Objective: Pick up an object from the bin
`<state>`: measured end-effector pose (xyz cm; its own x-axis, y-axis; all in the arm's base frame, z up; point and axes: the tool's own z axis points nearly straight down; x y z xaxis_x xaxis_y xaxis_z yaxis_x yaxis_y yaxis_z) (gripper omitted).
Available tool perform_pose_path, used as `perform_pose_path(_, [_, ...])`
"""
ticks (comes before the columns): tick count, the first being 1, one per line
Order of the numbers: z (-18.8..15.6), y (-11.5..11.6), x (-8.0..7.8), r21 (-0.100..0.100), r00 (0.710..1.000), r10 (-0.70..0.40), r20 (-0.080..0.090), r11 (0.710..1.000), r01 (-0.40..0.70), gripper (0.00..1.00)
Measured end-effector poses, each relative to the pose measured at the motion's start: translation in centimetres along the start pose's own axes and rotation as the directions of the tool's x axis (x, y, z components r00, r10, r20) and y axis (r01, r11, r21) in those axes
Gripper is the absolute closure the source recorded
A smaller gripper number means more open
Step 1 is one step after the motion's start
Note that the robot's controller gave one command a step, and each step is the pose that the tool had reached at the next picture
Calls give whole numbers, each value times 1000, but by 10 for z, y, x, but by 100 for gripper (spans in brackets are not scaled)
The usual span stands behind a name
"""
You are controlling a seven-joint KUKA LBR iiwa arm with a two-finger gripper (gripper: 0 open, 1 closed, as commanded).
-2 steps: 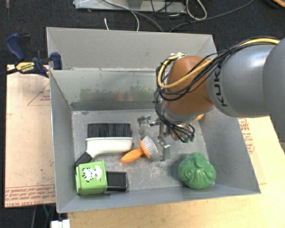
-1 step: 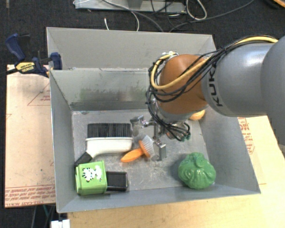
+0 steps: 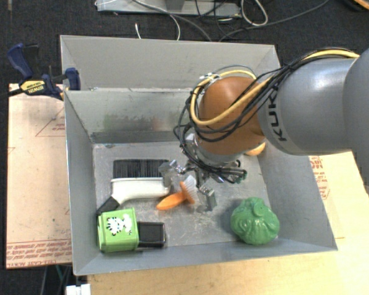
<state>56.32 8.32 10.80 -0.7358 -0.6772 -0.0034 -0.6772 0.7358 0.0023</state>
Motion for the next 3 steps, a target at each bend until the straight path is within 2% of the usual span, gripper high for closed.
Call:
perform_pose_path(1, [25,-5,13,2,997,80,4,997,-80,0])
perform_pose_path(2, [36,-10,24,1,983,-182,8,983,182,100])
perform_pose_path(3, [36,-10,23,1,983,-182,8,983,182,100])
